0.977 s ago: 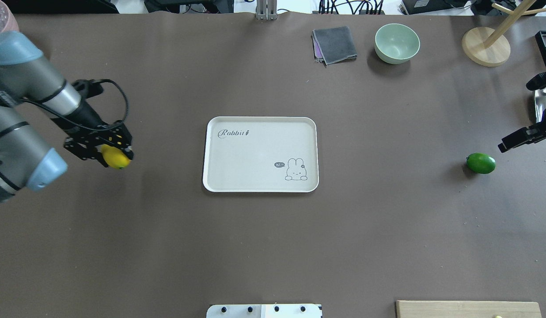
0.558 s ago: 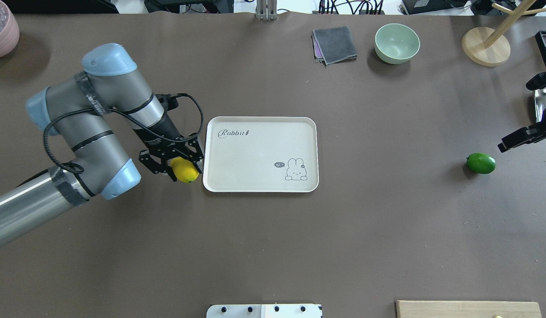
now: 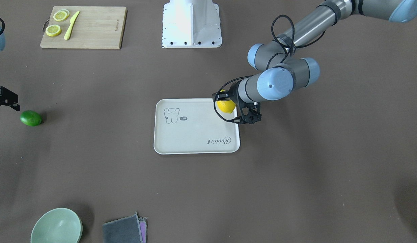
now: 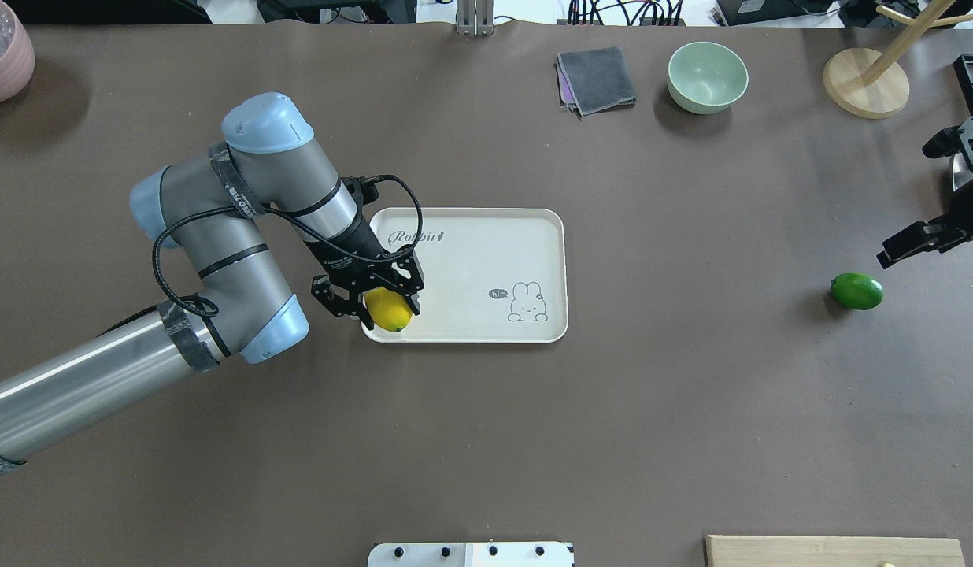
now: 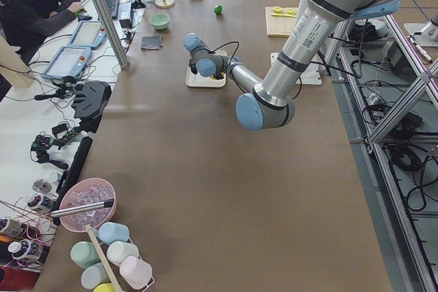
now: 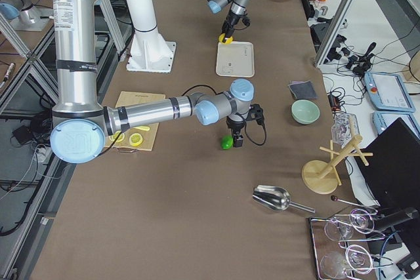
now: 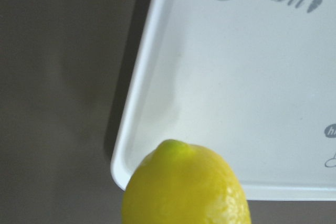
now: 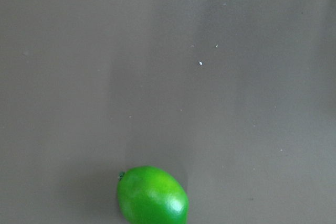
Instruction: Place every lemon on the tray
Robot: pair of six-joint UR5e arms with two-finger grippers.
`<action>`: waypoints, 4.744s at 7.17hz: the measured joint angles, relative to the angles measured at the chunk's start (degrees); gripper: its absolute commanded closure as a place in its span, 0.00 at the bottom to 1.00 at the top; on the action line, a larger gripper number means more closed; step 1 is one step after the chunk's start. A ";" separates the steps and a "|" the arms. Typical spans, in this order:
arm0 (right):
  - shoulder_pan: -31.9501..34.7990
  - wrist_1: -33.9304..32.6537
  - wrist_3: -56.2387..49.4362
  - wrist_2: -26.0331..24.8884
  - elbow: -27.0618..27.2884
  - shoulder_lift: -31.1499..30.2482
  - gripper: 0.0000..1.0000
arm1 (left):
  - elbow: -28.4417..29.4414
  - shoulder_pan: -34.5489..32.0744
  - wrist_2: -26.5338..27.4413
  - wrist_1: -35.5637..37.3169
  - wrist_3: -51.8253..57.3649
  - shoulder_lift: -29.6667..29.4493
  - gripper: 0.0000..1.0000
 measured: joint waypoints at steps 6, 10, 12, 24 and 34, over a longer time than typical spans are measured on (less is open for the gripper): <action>0.87 0.35 -1.41 2.64 -0.54 1.41 0.00 | -0.20 -17.13 2.70 -0.40 -0.92 3.78 0.04; 0.87 0.38 -0.89 2.74 -0.39 1.72 0.00 | -1.58 -34.71 7.33 9.49 42.48 11.71 0.03; 1.22 0.41 -0.93 3.07 -0.23 1.41 0.00 | -4.42 -42.27 8.53 24.19 68.06 14.41 0.02; -10.36 -4.01 -18.42 -6.86 6.99 3.57 0.01 | -10.16 -45.70 9.89 32.09 80.11 22.81 0.02; -14.57 -9.26 -47.92 -20.03 7.11 -0.78 0.01 | -11.34 -45.51 9.13 32.09 78.81 23.65 0.02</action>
